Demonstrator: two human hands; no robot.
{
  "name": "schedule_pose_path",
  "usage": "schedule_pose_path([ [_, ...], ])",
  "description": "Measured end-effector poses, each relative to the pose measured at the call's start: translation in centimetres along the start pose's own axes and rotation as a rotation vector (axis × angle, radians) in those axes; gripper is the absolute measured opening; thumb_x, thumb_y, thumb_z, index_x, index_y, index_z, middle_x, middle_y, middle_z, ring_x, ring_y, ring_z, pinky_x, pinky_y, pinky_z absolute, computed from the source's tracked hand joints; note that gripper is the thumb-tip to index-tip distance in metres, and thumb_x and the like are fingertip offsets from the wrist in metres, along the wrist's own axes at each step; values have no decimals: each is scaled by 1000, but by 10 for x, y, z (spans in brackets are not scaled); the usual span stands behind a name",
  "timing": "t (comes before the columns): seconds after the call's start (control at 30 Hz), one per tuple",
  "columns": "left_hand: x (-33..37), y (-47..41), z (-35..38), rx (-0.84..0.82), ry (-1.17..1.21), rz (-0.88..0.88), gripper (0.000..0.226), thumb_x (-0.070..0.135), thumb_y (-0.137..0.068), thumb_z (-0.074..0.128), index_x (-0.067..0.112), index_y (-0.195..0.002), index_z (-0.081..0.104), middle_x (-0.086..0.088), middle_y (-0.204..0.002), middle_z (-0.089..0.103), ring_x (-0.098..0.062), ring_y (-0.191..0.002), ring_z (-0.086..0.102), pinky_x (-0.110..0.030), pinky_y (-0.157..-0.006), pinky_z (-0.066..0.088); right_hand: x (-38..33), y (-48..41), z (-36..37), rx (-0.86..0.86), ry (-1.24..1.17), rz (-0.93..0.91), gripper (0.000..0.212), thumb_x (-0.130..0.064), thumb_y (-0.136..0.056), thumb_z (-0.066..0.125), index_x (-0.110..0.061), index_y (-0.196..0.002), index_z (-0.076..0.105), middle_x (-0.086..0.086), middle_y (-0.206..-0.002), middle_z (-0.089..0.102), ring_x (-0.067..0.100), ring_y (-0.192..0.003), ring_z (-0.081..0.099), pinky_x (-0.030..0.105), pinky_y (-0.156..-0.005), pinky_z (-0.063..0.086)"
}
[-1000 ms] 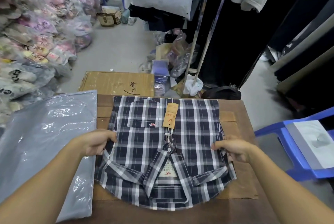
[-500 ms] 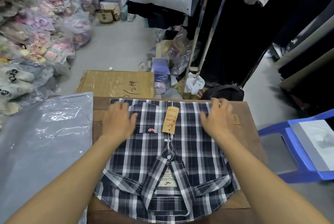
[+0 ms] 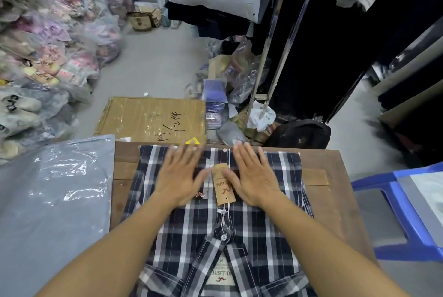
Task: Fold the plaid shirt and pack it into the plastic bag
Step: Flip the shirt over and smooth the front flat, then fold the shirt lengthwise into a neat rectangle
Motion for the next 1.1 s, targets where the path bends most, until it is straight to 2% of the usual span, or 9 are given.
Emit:
schedule_pose_path([
  [0.13,-72,14,-6,62,49,-212,86,73,-90,1,17,-156,-1,-10,-164,-7,-22,-150,-15,-42,-123,-8,73,23,-1,52,-27,259,86,-70,-91,-12,-14,-156,-10,3,-165,-16,18,-151,-19,46,-123,-9],
  [0.37,-76,13,1,-32,119,-195,93,76,-87,0,14,-155,-9,-11,-162,-18,-22,-147,-25,-40,-121,-13,87,31,0,56,-254,204,80,-67,-96,8,-17,-159,0,-1,-167,-8,12,-152,-17,41,-124,-9],
  [0.47,-58,18,-15,-88,164,-110,102,83,-82,6,14,-155,-10,-7,-161,-23,-22,-148,-24,-43,-122,-9,99,56,-25,241,-360,278,69,-58,-100,30,-14,-153,32,5,-162,26,28,-151,16,44,-123,13],
  [0.53,-19,29,-25,-150,213,74,112,91,-75,21,19,-154,-14,2,-159,-26,-17,-148,-23,-43,-122,-6,111,80,-33,320,-408,415,58,-51,-97,49,-11,-140,48,12,-143,45,32,-134,38,46,-112,31],
  [0.63,32,45,-16,-310,145,274,135,96,-60,43,21,-152,-22,5,-155,-35,-14,-143,-31,-38,-118,-15,125,110,-14,210,-644,608,59,-52,-89,63,-14,-132,48,9,-135,46,28,-126,46,47,-107,41],
  [0.73,47,47,2,-396,121,280,150,92,-51,59,19,-150,-27,1,-153,-40,-18,-140,-39,-36,-114,-22,129,128,1,73,-665,686,67,-56,-80,73,-14,-127,49,-1,-126,54,26,-120,54,48,-99,48],
  [0.83,50,48,12,-402,120,251,155,92,-46,60,18,-150,-28,-1,-154,-41,-19,-139,-42,-39,-115,-24,134,138,15,-10,-738,713,63,-61,-68,79,-20,-109,56,-8,-104,66,16,-94,66,43,-86,56],
  [1.0,49,47,18,-418,159,202,162,94,-37,62,22,-148,-32,0,-154,-42,-18,-139,-43,-45,-120,-19,125,158,27,-226,-1119,722,45,-32,-78,83,-6,-107,62,17,-95,78,39,-91,74,58,-89,56],
  [1.1,53,46,17,-426,178,189,165,94,-34,63,23,-147,-34,1,-154,-42,-19,-139,-43,-48,-121,-16,114,160,0,-206,-1303,643,40,-17,-84,78,0,-116,62,16,-98,78,34,-90,75,49,-88,59],
])
Point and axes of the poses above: each hand's wrist, its own y-axis away from the middle knuckle, its own z-axis out of the palm, x = y × z, the point moved 9 cm from there along -y, towards the middle knuckle
